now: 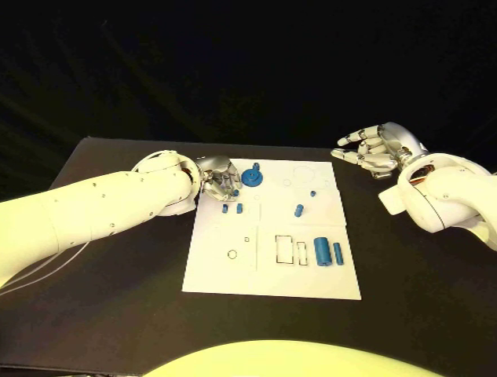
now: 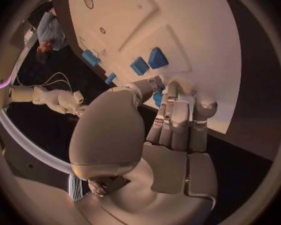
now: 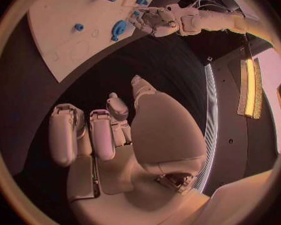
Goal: Assemble the parts on the task board
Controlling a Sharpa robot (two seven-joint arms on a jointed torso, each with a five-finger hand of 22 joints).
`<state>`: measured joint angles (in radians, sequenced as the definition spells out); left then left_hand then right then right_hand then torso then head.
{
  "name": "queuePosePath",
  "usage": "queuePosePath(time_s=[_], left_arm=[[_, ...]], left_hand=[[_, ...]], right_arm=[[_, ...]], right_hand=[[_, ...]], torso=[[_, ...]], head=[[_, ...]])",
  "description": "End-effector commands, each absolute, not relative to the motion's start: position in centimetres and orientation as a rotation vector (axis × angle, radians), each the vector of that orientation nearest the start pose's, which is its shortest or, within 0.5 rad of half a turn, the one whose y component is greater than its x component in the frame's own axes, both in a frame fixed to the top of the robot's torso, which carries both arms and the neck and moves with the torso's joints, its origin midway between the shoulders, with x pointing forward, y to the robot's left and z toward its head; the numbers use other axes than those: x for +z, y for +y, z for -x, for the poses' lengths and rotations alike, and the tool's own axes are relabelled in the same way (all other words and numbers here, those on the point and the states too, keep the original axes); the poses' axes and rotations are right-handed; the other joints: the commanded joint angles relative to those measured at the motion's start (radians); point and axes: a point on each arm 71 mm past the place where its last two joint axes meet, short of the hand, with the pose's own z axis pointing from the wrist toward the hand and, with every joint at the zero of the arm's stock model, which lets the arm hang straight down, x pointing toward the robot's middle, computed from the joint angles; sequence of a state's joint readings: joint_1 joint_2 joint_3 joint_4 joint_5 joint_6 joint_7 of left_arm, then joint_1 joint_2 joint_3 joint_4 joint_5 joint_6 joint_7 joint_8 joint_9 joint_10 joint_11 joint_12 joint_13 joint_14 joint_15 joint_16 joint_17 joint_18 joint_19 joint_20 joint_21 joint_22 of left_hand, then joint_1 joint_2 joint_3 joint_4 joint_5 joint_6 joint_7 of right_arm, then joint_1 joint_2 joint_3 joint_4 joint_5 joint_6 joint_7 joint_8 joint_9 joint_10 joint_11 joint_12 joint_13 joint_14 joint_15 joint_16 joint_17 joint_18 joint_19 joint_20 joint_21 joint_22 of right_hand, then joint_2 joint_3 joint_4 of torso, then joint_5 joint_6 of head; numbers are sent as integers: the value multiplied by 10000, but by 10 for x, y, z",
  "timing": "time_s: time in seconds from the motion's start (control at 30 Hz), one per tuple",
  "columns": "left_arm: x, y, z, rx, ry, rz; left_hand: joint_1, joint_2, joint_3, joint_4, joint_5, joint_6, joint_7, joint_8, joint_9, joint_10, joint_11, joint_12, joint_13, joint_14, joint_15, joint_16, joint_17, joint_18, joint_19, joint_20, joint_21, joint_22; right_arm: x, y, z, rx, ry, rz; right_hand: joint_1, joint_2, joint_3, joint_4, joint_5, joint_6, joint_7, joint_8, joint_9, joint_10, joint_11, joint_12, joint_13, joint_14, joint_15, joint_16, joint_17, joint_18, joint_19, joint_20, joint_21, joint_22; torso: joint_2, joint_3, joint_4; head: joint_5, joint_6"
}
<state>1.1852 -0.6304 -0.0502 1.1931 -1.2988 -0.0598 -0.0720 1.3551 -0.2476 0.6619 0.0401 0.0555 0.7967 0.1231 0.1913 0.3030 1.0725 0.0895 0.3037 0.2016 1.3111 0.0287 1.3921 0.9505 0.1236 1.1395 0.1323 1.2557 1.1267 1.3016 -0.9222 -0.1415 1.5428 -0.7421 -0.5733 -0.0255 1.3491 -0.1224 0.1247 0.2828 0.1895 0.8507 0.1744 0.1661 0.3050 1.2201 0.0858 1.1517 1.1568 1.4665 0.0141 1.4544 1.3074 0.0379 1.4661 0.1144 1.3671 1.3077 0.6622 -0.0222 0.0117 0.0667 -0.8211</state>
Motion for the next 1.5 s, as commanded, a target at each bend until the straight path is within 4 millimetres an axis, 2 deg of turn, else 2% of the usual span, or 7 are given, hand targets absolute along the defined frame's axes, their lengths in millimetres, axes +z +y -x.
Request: queuePosePath(time_s=[0.03,0.47,0.63,0.73,0.77,0.97,1.5], left_arm=[[-232,185,-532,-6358,19655,-602],[-230,196,-533,-6127,19568,-365],[-223,203,-533,-6705,19145,270],[-212,212,-533,-7739,18623,1449],[-209,215,-533,-8113,18467,1895],[-194,236,-528,-10074,17590,4152],[-174,247,-505,-14622,15699,8066]], left_hand=[[-124,2,-59,12,34,-73,-2,-72,-20,-15,43,-59,17,-57,-7,-68,-44,-18,-74,4,-58,-31],[-89,-4,-126,27,44,-68,35,-90,-37,-116,70,-127,24,-174,13,-133,-235,27,-246,16,-210,-213],[136,90,-58,-40,47,172,149,2,-21,-216,110,-163,63,-444,44,-287,-681,74,-428,39,-376,-405],[383,173,156,-192,59,650,370,253,45,-222,114,-46,147,-670,49,-407,-1030,141,-680,47,-565,-633],[399,151,208,-230,61,726,414,299,52,-294,145,-30,165,-963,67,-606,-1515,228,-1042,52,-834,-971],[441,105,389,-448,62,789,616,357,4,-701,331,126,235,-2635,210,-1912,-3905,601,-2829,157,-2196,-2485],[363,331,186,-518,56,773,759,388,-70,-1087,470,368,188,-3116,331,-2771,-4486,612,-3160,267,-2652,-2712]], right_arm=[[-168,-254,-492,8287,15691,-5801],[-169,-255,-492,8247,15783,-5799],[-170,-255,-494,8154,16169,-5316],[-172,-254,-496,7898,16481,-4182],[-172,-253,-496,7814,16546,-3878],[-178,-248,-499,6847,16861,-1347],[-210,-219,-500,4594,16802,2442]], right_hand=[[-8,5,59,23,35,-9,-36,32,-15,60,-24,44,-9,435,-99,-28,159,113,131,-80,-35,1230],[-16,-14,59,21,35,-17,-37,37,-18,-118,-25,-171,-228,425,-100,-54,116,125,111,-83,-92,1192],[725,-38,626,-248,54,-17,-50,133,-43,-2147,-58,-3124,-2949,315,-137,-270,-156,243,-139,-106,-701,811],[1352,-245,1555,-381,87,181,-52,240,-56,-2447,-67,-4842,-4303,99,-140,-653,-709,322,-315,-125,-1126,558],[1395,-619,2246,-338,55,336,-30,276,-94,-2022,-46,-5977,-5421,89,-125,-740,-781,339,-327,-125,-1236,506],[1130,-1174,3357,-556,21,761,-87,430,-103,-1651,0,-7904,-7290,150,-99,-755,-720,337,-286,-101,-1298,515],[628,-1509,3815,-916,-1,935,-146,483,-79,-1633,81,-9156,-8596,268,-14,-665,-522,324,-201,-95,-1261,588]], torso=[[1,-3,8],[-5,-6,5],[-16,-7,2],[-22,-1,-7],[-21,0,-7],[-20,11,-12],[-4,-10,32]], head=[[-11,6],[-11,42],[-42,90],[-147,154],[-184,171],[-496,291],[-1035,459]])
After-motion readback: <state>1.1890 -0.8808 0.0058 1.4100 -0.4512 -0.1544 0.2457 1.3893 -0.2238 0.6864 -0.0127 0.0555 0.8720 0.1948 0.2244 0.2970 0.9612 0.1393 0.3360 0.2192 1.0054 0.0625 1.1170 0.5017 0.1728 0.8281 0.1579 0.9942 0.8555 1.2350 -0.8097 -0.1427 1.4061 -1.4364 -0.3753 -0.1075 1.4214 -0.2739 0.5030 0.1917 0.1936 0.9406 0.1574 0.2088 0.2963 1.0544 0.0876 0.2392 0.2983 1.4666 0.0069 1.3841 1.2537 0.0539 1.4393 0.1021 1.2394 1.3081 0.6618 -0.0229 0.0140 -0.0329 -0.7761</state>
